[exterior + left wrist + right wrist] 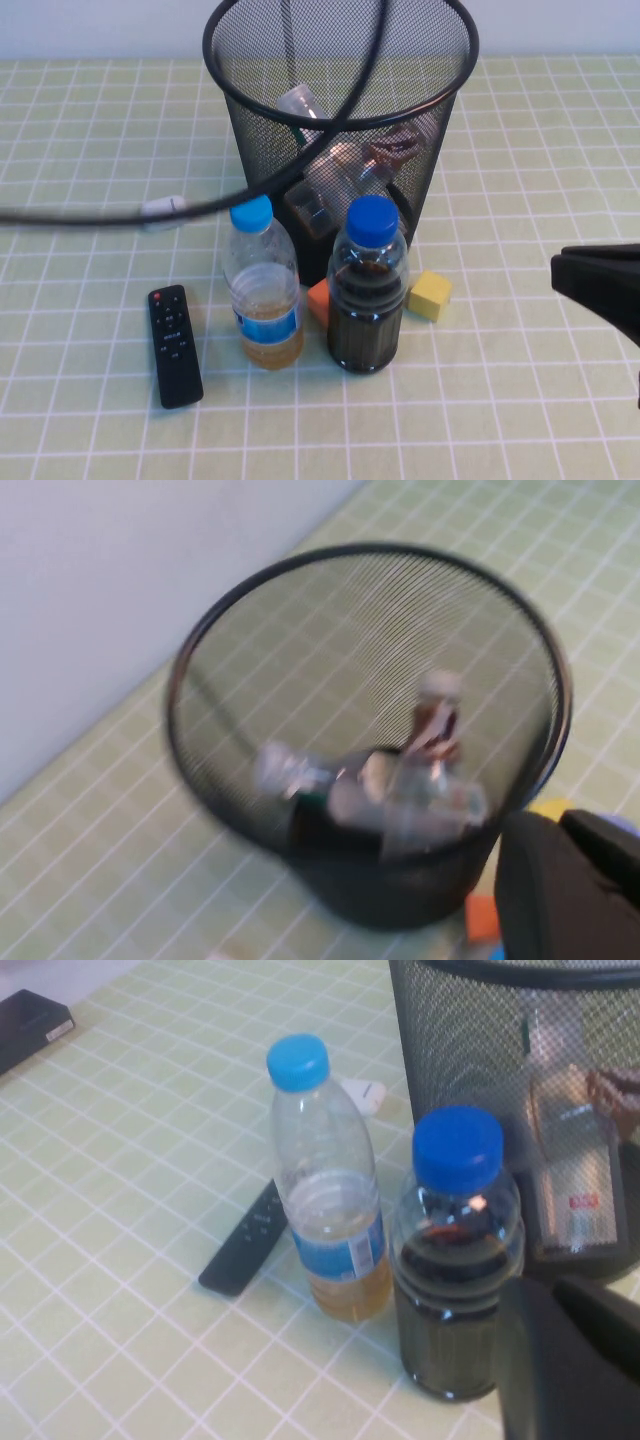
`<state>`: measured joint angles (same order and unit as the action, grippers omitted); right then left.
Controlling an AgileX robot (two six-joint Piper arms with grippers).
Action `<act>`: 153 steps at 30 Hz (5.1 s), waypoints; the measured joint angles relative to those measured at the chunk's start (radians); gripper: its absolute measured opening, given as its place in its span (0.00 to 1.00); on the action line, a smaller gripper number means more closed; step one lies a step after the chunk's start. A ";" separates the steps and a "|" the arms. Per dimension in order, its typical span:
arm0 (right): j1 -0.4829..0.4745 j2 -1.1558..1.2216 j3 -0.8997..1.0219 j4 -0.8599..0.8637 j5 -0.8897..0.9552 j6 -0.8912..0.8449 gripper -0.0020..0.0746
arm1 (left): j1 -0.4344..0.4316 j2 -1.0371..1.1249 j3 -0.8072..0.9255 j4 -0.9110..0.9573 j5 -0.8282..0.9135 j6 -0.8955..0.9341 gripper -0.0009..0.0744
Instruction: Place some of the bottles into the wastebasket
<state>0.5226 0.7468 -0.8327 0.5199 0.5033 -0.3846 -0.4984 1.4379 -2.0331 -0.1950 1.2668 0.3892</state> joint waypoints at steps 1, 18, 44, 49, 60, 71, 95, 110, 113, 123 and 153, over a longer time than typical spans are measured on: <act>0.000 0.000 -0.007 0.000 0.000 -0.002 0.03 | 0.000 -0.054 0.048 0.031 -0.008 -0.014 0.01; 0.000 0.000 -0.017 -0.038 -0.004 -0.002 0.03 | 0.000 -1.101 1.278 0.118 -0.767 -0.257 0.01; 0.000 0.000 -0.015 -0.049 -0.031 -0.002 0.03 | 0.000 -1.246 1.925 0.125 -0.944 -0.306 0.01; 0.000 0.000 -0.015 -0.049 -0.031 -0.002 0.03 | 0.000 -1.246 1.956 0.125 -0.945 -0.307 0.01; 0.000 0.000 -0.015 -0.049 -0.033 -0.002 0.03 | 0.000 -1.246 1.962 0.126 -0.945 -0.309 0.01; 0.000 0.000 -0.015 -0.152 -0.041 -0.002 0.03 | 0.000 -1.246 1.962 0.126 -0.945 -0.309 0.01; -0.541 -0.626 0.765 -0.255 -0.640 -0.002 0.03 | 0.000 -1.246 1.962 0.126 -0.945 -0.309 0.01; -0.539 -0.784 0.848 -0.251 -0.632 0.000 0.03 | 0.000 -1.246 1.962 0.126 -0.945 -0.309 0.01; -0.539 -0.784 0.848 -0.248 -0.632 0.000 0.03 | 0.000 -1.246 1.962 0.126 -0.945 -0.309 0.01; -0.539 -0.784 0.859 -0.508 -0.497 0.259 0.03 | 0.000 -1.246 1.962 0.126 -0.945 -0.309 0.01; -0.539 -0.784 0.859 -0.542 -0.172 0.312 0.03 | 0.000 -1.246 1.962 0.126 -0.943 -0.309 0.01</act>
<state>-0.0162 -0.0374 0.0265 -0.0218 0.3308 -0.0730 -0.4984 0.1923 -0.0708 -0.0685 0.3233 0.0803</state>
